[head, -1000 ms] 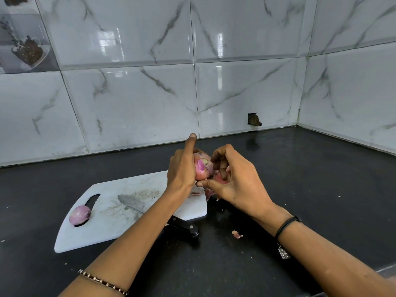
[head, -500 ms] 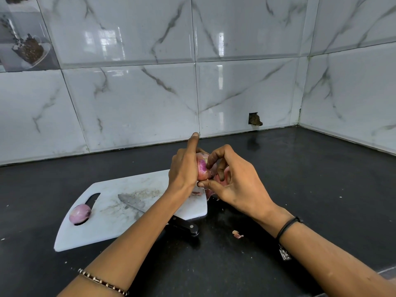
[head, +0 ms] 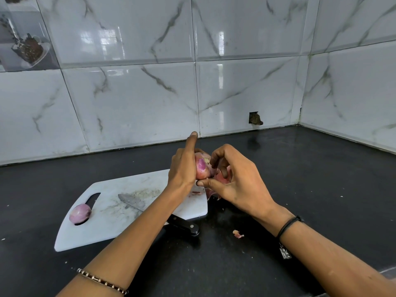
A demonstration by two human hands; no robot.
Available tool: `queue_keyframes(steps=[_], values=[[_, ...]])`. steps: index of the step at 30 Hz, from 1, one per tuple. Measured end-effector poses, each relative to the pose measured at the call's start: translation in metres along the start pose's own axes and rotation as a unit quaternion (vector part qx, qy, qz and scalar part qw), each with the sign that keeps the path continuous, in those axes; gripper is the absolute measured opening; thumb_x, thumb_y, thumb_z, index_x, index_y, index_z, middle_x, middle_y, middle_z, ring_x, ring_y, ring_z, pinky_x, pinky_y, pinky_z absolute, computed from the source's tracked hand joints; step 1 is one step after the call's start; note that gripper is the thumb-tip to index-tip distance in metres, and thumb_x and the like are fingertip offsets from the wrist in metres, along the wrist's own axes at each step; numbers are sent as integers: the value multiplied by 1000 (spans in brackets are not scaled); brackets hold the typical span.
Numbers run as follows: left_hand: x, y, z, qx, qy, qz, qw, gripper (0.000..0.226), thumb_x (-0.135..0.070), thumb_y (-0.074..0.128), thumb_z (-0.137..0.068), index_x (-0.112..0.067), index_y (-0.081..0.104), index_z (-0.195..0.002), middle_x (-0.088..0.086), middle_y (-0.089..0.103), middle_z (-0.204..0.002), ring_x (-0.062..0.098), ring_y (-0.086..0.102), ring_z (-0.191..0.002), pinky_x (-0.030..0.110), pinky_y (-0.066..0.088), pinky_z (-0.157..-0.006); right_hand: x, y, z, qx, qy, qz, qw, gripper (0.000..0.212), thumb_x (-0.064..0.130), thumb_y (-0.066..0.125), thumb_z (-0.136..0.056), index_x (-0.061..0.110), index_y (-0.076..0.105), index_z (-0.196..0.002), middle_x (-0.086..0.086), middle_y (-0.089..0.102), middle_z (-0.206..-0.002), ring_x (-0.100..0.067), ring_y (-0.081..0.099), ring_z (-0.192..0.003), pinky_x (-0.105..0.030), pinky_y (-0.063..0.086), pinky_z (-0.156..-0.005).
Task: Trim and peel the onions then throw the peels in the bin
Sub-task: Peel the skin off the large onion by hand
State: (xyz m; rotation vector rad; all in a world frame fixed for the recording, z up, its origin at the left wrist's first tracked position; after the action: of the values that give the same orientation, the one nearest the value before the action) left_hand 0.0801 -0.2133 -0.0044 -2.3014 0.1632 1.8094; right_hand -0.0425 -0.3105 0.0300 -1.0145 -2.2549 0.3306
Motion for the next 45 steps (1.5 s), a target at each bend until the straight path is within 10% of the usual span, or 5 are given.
queue_keyframes(steps=[6, 15, 31, 45], values=[[-1, 8, 1, 33, -20, 5, 999, 74, -66, 39, -97, -19, 58, -44, 3, 60, -54, 23, 59, -62, 50, 52, -88, 4, 3, 2, 17, -8, -1, 1000, 48, 33, 89, -75, 28, 50, -104, 14, 58, -82, -12, 56, -74, -33, 52, -64], [7, 17, -1, 76, -35, -15, 996, 75, -85, 40, -73, -15, 50, -46, 13, 54, -61, 32, 51, -68, 60, 50, -94, 11, 6, 3, 41, -39, 50, 997, 53, 43, 82, -81, 37, 39, -112, 28, 53, -90, 4, 55, -81, -14, 45, -67], [-3, 9, -1, 40, -11, -22, 999, 85, -61, 31, -103, -22, 55, -32, -4, 51, -41, 8, 52, -42, 35, 43, -73, -1, 5, 1, 20, -4, 19, 1000, 62, 49, 86, -74, 34, 41, -115, 18, 59, -100, -7, 60, -79, -25, 53, -68], [-2, 3, -7, 17, 12, -32, 999, 79, -67, 31, -98, -22, 60, -40, 1, 61, -52, 20, 58, -58, 49, 52, -89, 3, 5, 4, 4, -5, 34, 999, 49, 41, 84, -79, 26, 46, -106, 26, 55, -78, -2, 55, -70, -34, 53, -61]])
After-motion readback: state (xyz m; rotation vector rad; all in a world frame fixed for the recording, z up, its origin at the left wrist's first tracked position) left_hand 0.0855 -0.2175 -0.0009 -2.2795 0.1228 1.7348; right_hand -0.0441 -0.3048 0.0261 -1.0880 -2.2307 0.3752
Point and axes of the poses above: each hand's wrist, its own z-axis away from the middle knuckle, its own y-axis out of the palm, x = y × z, the point moved 10 cm from there along -z, towards the middle knuckle
